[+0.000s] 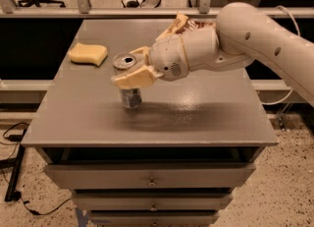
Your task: Knock redbull can over
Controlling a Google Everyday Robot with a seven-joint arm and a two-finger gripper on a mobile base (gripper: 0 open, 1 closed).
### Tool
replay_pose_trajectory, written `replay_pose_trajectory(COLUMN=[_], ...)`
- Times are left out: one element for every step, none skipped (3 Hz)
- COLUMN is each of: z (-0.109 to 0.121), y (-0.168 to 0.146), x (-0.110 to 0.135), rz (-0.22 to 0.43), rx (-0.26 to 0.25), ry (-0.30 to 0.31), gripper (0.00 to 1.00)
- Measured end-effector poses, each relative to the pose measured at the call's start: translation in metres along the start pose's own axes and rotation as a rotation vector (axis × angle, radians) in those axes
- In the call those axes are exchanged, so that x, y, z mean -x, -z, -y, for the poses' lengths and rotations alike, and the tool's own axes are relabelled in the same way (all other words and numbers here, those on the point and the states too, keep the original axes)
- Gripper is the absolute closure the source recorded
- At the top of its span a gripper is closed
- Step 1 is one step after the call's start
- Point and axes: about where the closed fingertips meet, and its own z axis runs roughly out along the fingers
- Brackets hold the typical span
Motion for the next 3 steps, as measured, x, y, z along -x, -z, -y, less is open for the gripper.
replay_pose_trajectory(z=[0.010,0.016,0.018], y=[0.050,0.102,0.133], x=[-0.017,-0.042,-0.054], rz=[-0.039,-0.168,-0.292], rx=[-0.089,-0.183,-0.235], ry=[-0.030,-0.050,-0.051], gripper=[1.00,1.00,1.00])
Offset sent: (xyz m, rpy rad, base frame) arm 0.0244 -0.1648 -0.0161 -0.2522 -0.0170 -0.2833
